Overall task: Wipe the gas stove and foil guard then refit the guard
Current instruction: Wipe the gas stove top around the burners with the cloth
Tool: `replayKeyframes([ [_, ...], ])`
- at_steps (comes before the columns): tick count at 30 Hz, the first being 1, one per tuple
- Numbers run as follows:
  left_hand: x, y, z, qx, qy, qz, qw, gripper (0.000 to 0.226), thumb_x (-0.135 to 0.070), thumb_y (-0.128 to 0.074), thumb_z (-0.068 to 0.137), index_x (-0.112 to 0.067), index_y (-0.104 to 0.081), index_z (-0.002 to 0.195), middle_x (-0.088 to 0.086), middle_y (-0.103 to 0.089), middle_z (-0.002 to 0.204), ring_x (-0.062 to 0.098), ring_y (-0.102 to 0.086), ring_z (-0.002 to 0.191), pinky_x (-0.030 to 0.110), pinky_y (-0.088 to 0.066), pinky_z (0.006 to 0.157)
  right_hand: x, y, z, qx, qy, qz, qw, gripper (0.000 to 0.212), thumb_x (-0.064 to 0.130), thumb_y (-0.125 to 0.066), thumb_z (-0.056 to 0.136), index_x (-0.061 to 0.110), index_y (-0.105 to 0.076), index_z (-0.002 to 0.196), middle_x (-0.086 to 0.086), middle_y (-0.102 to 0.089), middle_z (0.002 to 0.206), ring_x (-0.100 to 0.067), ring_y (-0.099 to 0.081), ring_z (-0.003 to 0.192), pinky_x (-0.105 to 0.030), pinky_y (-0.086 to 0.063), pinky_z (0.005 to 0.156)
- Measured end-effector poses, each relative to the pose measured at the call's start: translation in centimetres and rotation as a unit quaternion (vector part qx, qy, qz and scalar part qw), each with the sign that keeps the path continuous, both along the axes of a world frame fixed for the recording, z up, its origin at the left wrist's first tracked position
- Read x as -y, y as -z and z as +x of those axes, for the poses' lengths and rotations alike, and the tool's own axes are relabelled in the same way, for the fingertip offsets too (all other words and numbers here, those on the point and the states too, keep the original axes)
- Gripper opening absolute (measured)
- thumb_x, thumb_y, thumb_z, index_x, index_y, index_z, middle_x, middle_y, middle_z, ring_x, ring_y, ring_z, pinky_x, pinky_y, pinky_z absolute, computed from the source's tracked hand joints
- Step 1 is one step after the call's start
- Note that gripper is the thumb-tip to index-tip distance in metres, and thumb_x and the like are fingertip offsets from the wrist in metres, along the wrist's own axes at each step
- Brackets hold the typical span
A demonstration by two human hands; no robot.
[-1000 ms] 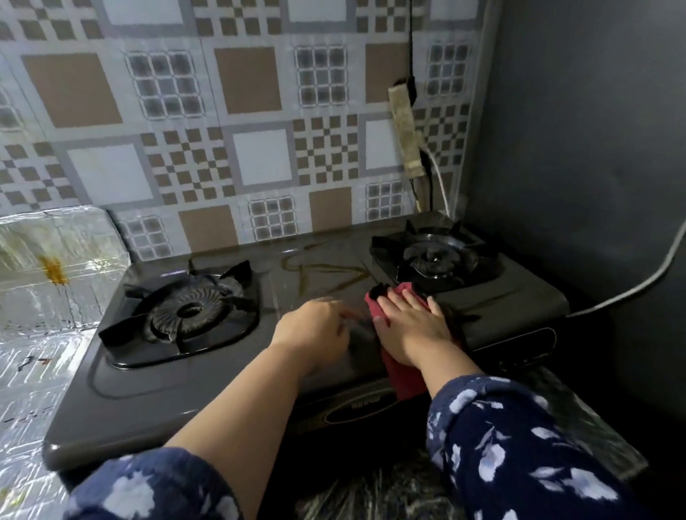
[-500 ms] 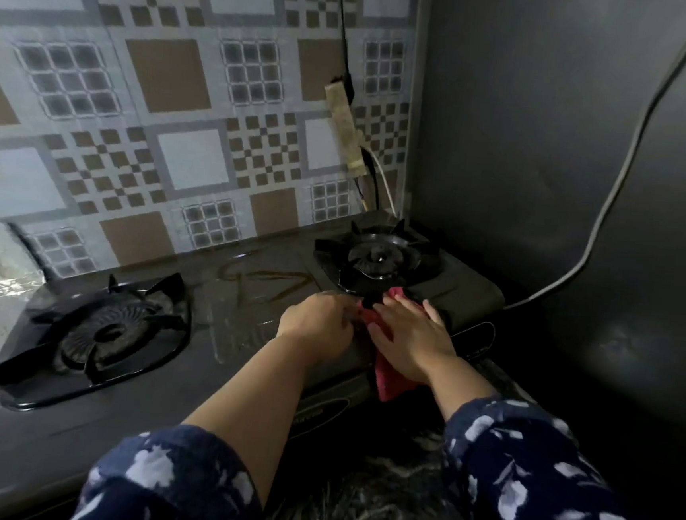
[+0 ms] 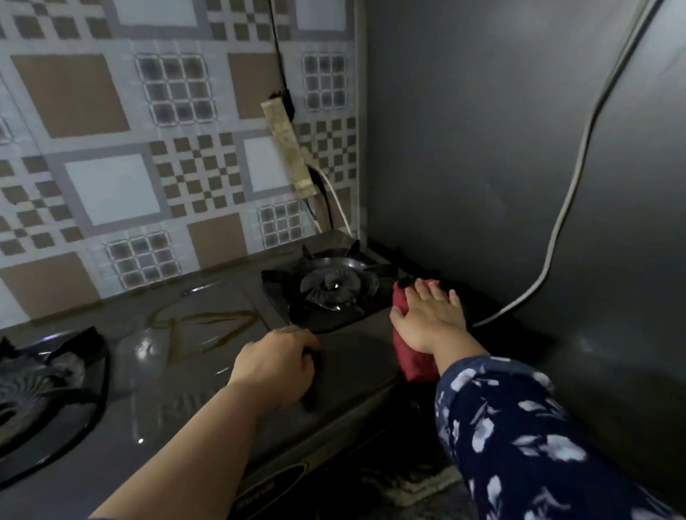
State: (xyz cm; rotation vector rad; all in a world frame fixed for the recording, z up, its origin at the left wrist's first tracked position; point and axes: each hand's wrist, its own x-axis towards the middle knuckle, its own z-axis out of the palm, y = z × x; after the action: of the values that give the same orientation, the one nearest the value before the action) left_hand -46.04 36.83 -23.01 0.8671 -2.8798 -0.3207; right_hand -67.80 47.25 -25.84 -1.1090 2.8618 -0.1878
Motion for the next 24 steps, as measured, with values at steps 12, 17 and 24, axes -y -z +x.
replayKeyframes([
  [12,-0.8,-0.1,0.1,-0.022,-0.014,-0.002,1.0,0.035,-0.023,-0.043,0.09,-0.035,-0.059,0.118,-0.011,-0.054,0.132,0.017,-0.052,0.119,0.035,-0.044,0.096,-0.2,0.4,3.2,0.021,0.035,-0.023,0.999,0.059,0.04,-0.022,0.096,0.016,-0.02,0.15,-0.009,-0.006,0.161,-0.031,-0.001,0.147,-0.049,-0.001,0.117],
  [17,-1.6,-0.6,2.1,-0.028,-0.038,0.007,0.999,0.034,-0.023,-0.045,0.088,-0.036,-0.061,0.116,-0.011,-0.056,0.129,0.018,-0.053,0.117,0.034,-0.046,0.093,-0.5,1.3,9.1,-0.022,-0.068,-0.086,0.994,0.052,0.04,-0.029,0.095,0.022,-0.033,0.144,-0.003,-0.022,0.158,-0.023,-0.014,0.146,-0.043,-0.009,0.116],
  [24,-0.8,-2.0,6.4,0.008,-0.104,0.016,0.994,0.037,-0.022,-0.046,0.086,-0.038,-0.063,0.116,-0.007,-0.06,0.127,0.02,-0.057,0.113,0.03,-0.047,0.084,1.4,1.4,17.5,-0.02,-0.21,-0.094,0.973,0.072,0.047,-0.003,0.084,0.024,-0.034,0.145,0.0,-0.022,0.158,-0.02,-0.014,0.146,-0.043,-0.007,0.116],
])
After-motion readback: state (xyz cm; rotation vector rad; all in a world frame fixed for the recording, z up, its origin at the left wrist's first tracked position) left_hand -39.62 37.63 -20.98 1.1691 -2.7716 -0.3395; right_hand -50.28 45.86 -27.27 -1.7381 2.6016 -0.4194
